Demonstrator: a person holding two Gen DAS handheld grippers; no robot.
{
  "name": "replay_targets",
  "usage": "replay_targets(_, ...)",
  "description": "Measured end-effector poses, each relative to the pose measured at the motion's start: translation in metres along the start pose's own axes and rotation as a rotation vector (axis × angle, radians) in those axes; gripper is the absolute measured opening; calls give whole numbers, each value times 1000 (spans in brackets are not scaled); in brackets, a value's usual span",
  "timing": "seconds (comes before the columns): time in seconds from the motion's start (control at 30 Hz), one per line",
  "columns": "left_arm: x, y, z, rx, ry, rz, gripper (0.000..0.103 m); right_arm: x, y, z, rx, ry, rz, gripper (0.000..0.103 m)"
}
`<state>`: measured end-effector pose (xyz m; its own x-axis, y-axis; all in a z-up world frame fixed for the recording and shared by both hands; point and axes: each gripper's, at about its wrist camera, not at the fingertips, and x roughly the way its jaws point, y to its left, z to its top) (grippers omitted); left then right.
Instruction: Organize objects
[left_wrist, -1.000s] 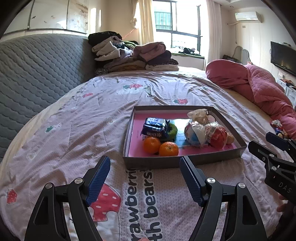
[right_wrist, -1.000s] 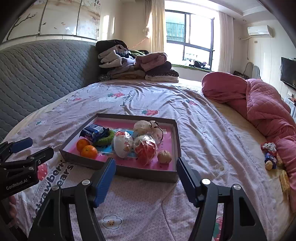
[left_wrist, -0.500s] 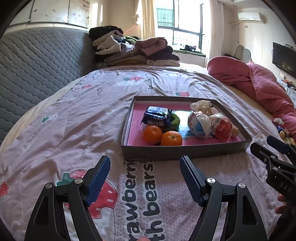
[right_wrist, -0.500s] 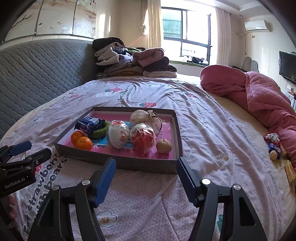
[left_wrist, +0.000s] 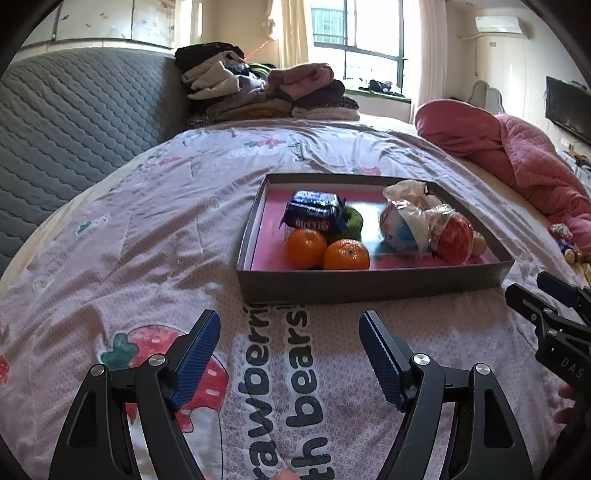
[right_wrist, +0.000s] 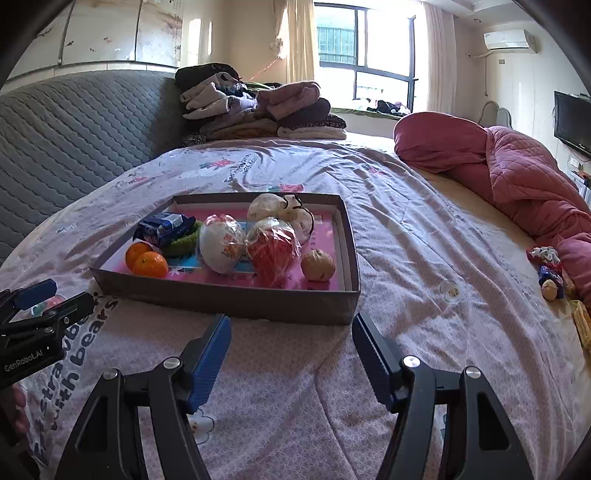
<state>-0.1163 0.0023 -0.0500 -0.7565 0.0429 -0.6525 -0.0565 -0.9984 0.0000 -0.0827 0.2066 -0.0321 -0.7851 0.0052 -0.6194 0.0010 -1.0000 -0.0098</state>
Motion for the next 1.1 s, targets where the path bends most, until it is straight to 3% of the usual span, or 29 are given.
replay_targets(1.1, 12, 1, -5, -2, 11, 6, 78, 8, 2, -9, -19, 22, 0, 67)
